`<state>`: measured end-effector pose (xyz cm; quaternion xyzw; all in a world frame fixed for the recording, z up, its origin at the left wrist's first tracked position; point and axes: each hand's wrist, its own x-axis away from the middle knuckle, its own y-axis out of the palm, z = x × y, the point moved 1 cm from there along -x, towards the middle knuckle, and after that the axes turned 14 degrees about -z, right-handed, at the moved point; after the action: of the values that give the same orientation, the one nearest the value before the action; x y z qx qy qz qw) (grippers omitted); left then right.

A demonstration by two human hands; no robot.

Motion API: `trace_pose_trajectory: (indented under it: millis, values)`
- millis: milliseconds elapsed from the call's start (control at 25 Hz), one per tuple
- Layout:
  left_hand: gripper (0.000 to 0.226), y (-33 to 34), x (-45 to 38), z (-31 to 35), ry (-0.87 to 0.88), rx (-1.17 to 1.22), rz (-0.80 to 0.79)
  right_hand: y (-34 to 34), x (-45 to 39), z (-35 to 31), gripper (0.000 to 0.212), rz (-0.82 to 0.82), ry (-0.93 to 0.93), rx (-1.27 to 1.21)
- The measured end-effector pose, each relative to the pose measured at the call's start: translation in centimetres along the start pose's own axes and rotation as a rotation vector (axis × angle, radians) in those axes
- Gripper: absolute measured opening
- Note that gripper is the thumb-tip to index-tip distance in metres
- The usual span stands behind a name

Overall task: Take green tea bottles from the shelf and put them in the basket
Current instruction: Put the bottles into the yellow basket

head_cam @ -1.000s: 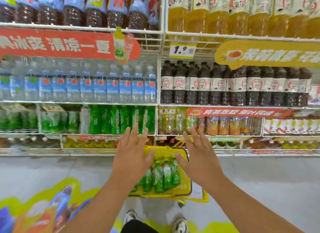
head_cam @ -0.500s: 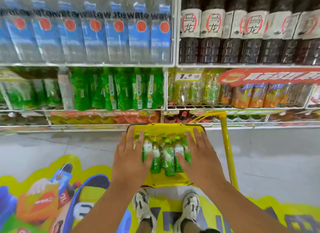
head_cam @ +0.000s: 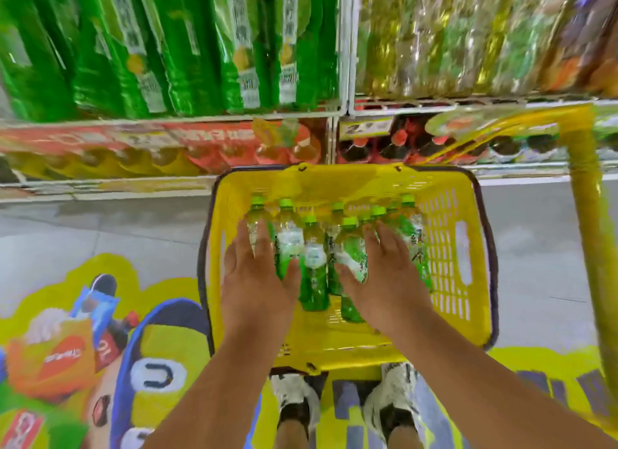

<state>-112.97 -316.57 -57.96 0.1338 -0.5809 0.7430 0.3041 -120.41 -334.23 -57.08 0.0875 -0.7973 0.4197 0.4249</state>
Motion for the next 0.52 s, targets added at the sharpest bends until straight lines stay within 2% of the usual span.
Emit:
trace_pose_trajectory:
  millis: [240, 520]
  values:
    - [0.092, 4.2, -2.8, -0.1, -0.190, 0.100, -0.026, 3.2, -5.8, 1.0, 0.087, -0.001, 0.026, -0.113]
    - [0.097, 5.0, -5.9, -0.1, -0.312, 0.010, 0.041, 4.1, -10.2, 1.0, 0.086, 0.072, 0.104, -0.013]
